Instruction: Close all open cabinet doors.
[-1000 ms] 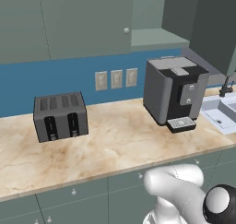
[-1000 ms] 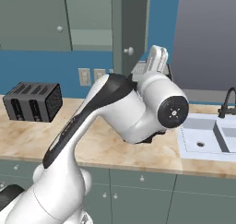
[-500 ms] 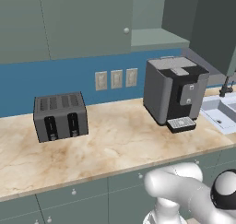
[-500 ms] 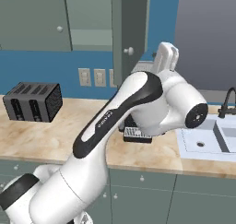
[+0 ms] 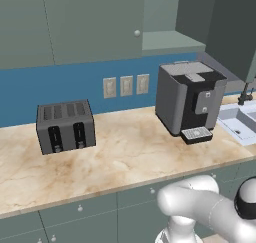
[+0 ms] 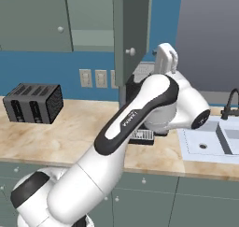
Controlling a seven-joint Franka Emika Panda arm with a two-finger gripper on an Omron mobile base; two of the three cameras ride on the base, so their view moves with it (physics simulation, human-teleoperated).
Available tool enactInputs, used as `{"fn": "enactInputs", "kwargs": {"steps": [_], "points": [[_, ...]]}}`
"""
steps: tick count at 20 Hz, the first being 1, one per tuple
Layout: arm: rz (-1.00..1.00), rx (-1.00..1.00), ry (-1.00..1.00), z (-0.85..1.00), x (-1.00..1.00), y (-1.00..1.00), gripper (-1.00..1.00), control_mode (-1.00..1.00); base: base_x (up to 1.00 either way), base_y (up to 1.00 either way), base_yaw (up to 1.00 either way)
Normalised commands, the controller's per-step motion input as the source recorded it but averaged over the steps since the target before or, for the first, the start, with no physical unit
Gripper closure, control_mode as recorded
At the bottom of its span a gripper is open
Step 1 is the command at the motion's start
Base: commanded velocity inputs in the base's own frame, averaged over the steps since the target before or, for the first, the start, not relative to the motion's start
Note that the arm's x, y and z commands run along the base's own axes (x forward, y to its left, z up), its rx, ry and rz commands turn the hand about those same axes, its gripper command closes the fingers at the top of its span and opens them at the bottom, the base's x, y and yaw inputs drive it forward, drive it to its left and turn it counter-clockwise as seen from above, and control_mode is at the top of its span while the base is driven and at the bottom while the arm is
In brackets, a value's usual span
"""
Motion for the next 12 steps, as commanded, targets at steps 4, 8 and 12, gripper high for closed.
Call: {"fn": "enactInputs", "kwargs": {"steps": [4,8,12], "points": [[0.0,-0.26,-0.07,0.18,0.22,0.0,-1.0,-1.0,0.0,0.0,0.0],[0.0,-0.27,0.0,0.2,0.18,0.0,-1.0,-1.0,0.0,0.0,0.0],[0.02,-0.21,0.0,0.1,0.17,0.01,-1.0,-1.0,0.0,0.0,0.0]]}}
